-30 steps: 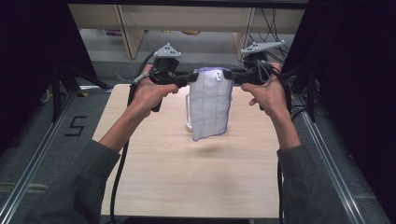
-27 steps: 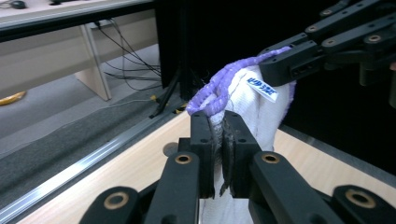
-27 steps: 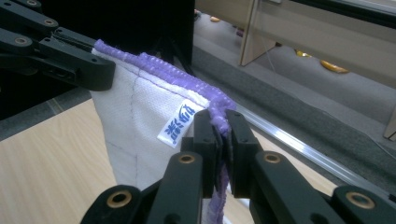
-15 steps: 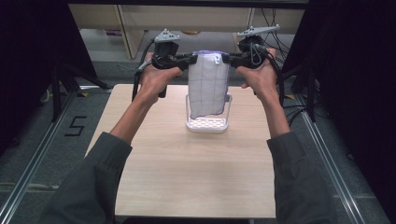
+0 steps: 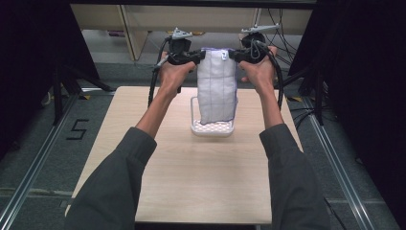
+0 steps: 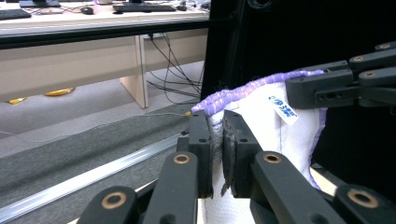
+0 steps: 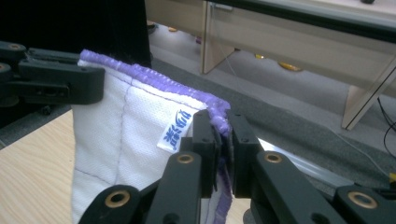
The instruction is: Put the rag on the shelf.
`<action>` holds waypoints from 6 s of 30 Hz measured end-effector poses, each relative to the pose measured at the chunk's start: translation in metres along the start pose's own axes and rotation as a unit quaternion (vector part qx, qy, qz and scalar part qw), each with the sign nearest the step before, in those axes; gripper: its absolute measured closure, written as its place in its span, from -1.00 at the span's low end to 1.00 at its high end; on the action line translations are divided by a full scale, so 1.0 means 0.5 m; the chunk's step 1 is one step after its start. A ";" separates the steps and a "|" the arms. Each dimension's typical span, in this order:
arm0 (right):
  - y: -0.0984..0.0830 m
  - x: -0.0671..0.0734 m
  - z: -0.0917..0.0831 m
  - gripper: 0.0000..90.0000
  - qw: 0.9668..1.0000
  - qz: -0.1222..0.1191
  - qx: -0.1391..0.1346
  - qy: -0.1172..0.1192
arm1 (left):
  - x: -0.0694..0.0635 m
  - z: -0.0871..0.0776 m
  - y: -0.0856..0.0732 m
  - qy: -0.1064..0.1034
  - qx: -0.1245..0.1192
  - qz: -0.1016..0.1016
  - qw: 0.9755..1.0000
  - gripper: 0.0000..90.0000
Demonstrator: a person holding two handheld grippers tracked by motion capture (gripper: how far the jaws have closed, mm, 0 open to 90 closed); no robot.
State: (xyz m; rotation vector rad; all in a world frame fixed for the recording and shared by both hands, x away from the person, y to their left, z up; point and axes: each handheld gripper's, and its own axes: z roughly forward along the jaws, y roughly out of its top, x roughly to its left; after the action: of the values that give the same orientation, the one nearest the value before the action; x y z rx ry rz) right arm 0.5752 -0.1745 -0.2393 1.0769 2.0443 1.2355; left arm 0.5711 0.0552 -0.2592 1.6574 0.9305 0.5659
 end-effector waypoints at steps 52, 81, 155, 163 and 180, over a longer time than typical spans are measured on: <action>-0.108 -0.056 0.117 0.40 0.994 0.054 0.094 -0.023 | 0.081 0.058 -0.115 0.000 0.113 -0.045 0.993 0.38; -0.162 -0.059 0.020 0.24 0.995 0.062 0.074 0.024 | 0.098 -0.052 -0.166 -0.042 0.116 -0.030 0.992 0.01; -0.339 0.038 -0.119 -0.23 0.994 0.063 0.031 0.089 | 0.013 -0.244 -0.357 -0.132 0.115 -0.015 0.984 -0.32; -0.369 0.063 -0.119 -0.27 0.991 0.068 0.035 0.106 | 0.005 -0.264 -0.382 -0.133 0.116 -0.008 0.984 -0.33; -0.431 0.101 -0.110 -0.28 0.988 0.072 0.057 0.126 | -0.014 -0.297 -0.448 -0.143 0.132 0.011 0.981 -0.34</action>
State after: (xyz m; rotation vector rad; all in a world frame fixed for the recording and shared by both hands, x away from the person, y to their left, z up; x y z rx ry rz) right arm 0.4276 -0.2168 -0.4081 1.1915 2.2845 1.4033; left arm 0.3889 0.1561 -0.4296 1.9295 0.8005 0.2144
